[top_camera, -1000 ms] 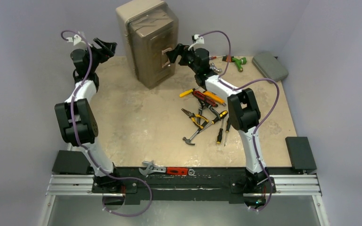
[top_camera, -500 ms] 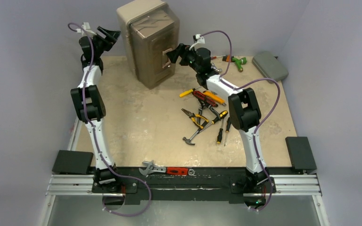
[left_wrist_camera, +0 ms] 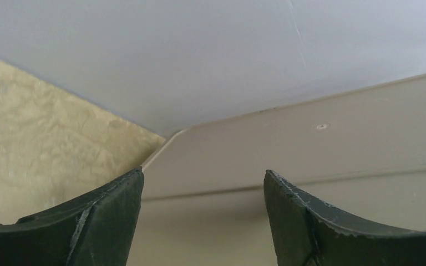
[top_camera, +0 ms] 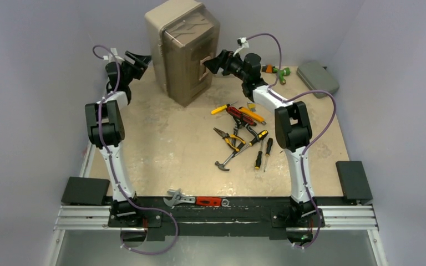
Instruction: Pack the tool kit
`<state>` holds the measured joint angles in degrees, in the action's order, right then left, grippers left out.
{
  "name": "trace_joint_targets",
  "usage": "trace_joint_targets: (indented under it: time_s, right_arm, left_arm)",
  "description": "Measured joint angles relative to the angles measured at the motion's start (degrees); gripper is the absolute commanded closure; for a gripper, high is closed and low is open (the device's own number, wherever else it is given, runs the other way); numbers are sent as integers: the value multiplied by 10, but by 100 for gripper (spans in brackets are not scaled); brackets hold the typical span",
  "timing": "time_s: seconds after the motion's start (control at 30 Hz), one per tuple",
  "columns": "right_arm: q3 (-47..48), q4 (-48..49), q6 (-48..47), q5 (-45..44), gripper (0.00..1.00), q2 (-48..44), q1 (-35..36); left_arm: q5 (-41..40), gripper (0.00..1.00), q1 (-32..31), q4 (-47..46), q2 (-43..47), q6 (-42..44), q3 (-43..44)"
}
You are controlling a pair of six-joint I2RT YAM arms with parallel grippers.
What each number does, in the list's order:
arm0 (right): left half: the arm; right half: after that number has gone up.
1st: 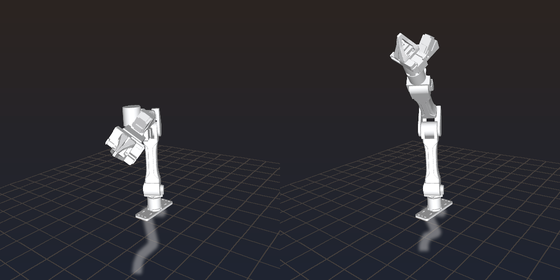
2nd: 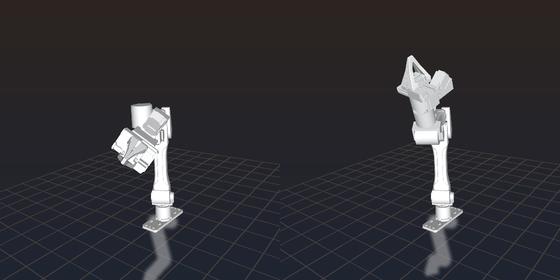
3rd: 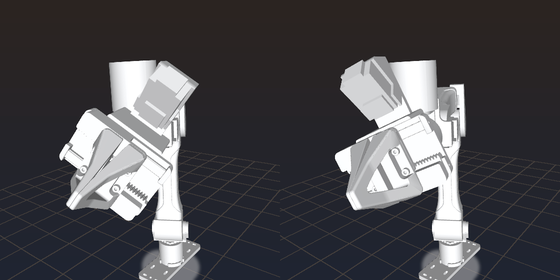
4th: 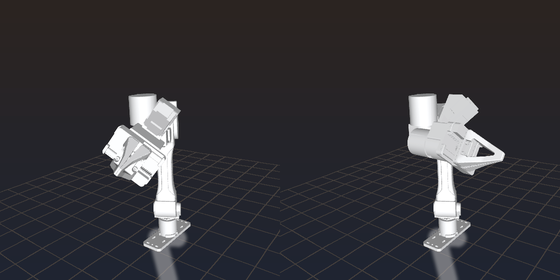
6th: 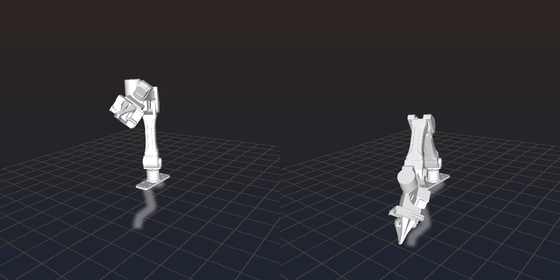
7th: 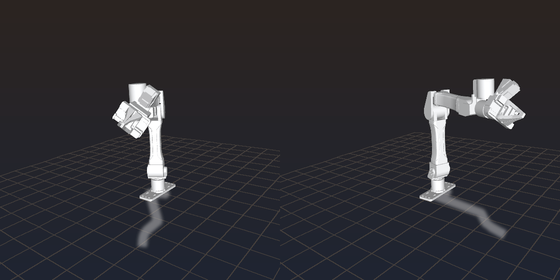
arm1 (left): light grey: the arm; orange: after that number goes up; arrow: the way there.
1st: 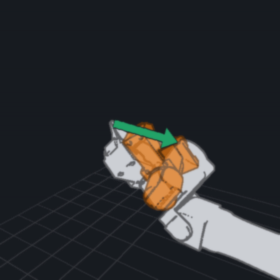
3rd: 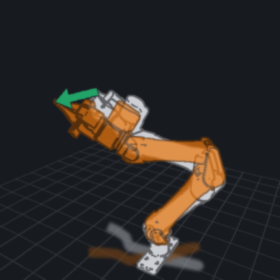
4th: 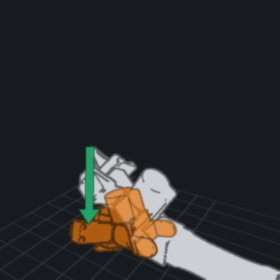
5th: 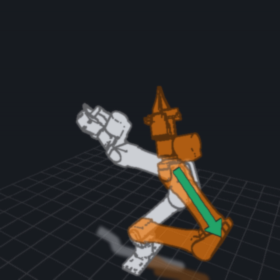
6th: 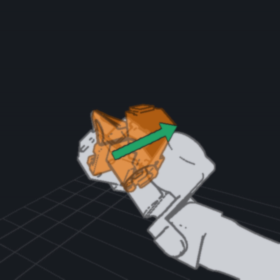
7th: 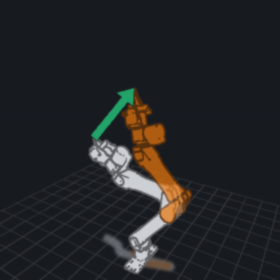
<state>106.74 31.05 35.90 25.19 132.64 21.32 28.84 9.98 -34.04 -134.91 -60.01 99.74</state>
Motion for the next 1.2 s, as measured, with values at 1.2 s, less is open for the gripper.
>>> trace_joint_targets:
  time_s: [1.2]
  right_arm:
    - [70, 23, 166, 160, 9, 26, -69]
  left_arm:
    - [-97, 22, -75, -25, 615, 97, -577]
